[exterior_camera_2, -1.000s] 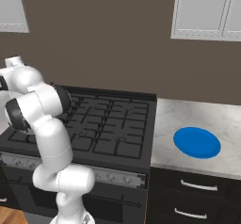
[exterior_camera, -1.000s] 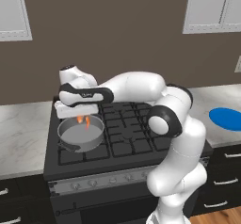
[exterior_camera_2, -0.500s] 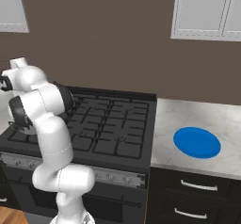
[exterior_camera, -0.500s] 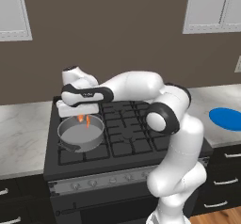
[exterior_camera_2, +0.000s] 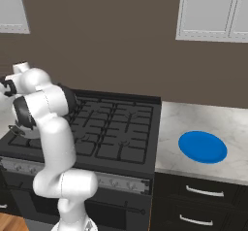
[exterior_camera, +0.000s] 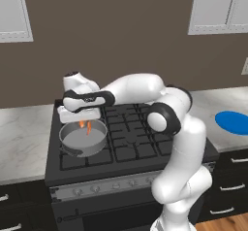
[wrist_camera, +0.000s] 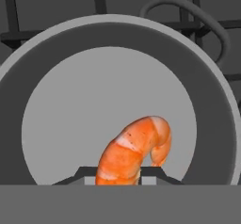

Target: Retrieve the frozen meat and place it in the pot on a burner. Then turn the burner on.

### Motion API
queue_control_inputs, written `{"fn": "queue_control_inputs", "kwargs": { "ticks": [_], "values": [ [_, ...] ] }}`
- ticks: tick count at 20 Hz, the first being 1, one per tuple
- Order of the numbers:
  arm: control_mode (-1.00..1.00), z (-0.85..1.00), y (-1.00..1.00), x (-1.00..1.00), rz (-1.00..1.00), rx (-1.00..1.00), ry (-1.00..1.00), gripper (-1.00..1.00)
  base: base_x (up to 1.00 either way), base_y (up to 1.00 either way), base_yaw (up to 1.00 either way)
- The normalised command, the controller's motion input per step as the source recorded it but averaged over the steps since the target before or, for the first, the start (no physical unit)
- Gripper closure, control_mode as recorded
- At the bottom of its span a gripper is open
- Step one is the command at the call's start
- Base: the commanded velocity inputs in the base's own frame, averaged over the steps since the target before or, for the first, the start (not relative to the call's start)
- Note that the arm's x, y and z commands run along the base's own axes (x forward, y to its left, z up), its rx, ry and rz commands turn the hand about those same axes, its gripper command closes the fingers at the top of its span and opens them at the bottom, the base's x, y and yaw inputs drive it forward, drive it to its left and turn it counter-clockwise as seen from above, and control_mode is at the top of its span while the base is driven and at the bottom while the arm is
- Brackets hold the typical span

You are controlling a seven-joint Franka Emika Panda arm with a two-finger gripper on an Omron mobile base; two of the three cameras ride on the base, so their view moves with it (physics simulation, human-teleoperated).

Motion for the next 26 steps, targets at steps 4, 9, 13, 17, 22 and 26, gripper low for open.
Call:
{"fn": "queue_control_inputs", "kwargs": {
  "ticks": [4,9,13,17,22,26],
  "values": [
    [-1.0,-0.17,0.02,0.06,0.0,0.0,0.0,1.0,0.0,0.0,0.0],
    [-1.0,-0.22,0.0,0.01,0.0,0.0,0.03,1.0,0.0,0.0,0.0],
    [-1.0,-0.25,0.0,0.04,0.0,0.0,0.0,1.0,0.0,0.0,0.0],
    [-1.0,-0.26,0.0,0.09,0.0,0.0,0.0,1.0,0.0,0.0,0.0],
    [-1.0,-0.11,0.06,0.05,0.0,0.0,0.0,1.0,0.0,0.0,0.0],
    [-1.0,-0.09,0.02,0.0,0.0,0.0,0.0,1.0,0.0,0.0,0.0]
  ]
}}
